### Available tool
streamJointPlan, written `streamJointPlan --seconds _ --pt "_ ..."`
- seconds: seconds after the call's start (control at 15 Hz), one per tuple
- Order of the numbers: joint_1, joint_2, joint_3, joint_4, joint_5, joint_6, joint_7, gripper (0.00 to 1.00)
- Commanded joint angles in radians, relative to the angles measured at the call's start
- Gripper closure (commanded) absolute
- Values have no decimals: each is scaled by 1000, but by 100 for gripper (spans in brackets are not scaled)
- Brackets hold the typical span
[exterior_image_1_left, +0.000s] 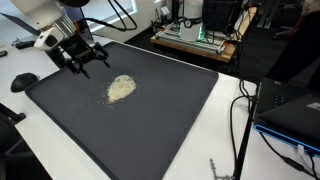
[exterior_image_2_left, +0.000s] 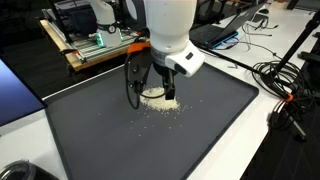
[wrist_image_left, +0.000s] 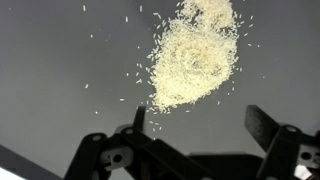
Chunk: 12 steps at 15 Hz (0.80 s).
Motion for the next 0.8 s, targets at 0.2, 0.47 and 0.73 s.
streamJointPlan --seconds 0.2,0.47,0.73 --pt "83 121 -30 224 -62 -190 -95 0" --pt "130 175 -36 314 -98 -273 -103 0" --pt "177 209 -43 370 -138 -316 -104 0"
